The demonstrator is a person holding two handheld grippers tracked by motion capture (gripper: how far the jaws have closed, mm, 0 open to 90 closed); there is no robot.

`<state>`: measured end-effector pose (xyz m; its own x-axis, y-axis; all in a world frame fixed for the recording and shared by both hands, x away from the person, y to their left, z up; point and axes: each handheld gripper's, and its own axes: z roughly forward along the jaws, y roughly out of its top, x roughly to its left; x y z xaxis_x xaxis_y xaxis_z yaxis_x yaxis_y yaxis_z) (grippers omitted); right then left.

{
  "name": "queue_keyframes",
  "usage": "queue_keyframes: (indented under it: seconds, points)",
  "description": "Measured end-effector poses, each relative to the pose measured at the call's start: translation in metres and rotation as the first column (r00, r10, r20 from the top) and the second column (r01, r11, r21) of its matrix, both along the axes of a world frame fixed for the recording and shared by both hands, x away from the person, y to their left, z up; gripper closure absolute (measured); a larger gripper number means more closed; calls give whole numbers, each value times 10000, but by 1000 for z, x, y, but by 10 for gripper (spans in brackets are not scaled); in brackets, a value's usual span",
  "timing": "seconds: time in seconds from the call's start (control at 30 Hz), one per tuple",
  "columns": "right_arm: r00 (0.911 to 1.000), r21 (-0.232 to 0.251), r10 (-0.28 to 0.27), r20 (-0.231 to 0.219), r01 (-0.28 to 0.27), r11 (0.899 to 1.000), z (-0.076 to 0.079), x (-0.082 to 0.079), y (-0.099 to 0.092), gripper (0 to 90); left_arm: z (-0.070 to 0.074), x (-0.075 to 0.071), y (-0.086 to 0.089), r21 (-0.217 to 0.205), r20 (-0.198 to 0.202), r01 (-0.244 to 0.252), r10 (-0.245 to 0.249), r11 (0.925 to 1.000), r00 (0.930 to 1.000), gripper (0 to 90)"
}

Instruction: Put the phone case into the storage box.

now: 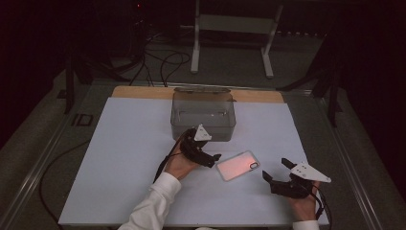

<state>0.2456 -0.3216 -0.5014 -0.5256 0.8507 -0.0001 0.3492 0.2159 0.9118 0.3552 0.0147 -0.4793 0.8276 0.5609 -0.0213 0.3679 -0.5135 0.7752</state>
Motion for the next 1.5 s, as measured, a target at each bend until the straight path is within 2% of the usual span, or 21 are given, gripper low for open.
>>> queue_keyframes:
  seconds: [0.4,0.9,1.1,1.5]
  points:
    - [10000,-21,17,-18,-17,10000,0,0,0,94,-7,2,-9,236,-359,299,-291,9993,9989,79]
    - [10000,-52,22,-22,-22,10000,0,0,0,94,-11,4,-16,298,-642,475,-455,9984,9969,115]
    - [10000,-42,27,-26,-27,10000,0,0,0,94,-14,5,-25,482,-812,721,-680,9962,9944,126]
    - [10000,-31,26,-29,-26,10000,0,0,0,94,-21,8,-36,760,-1218,897,-801,9931,9893,174]
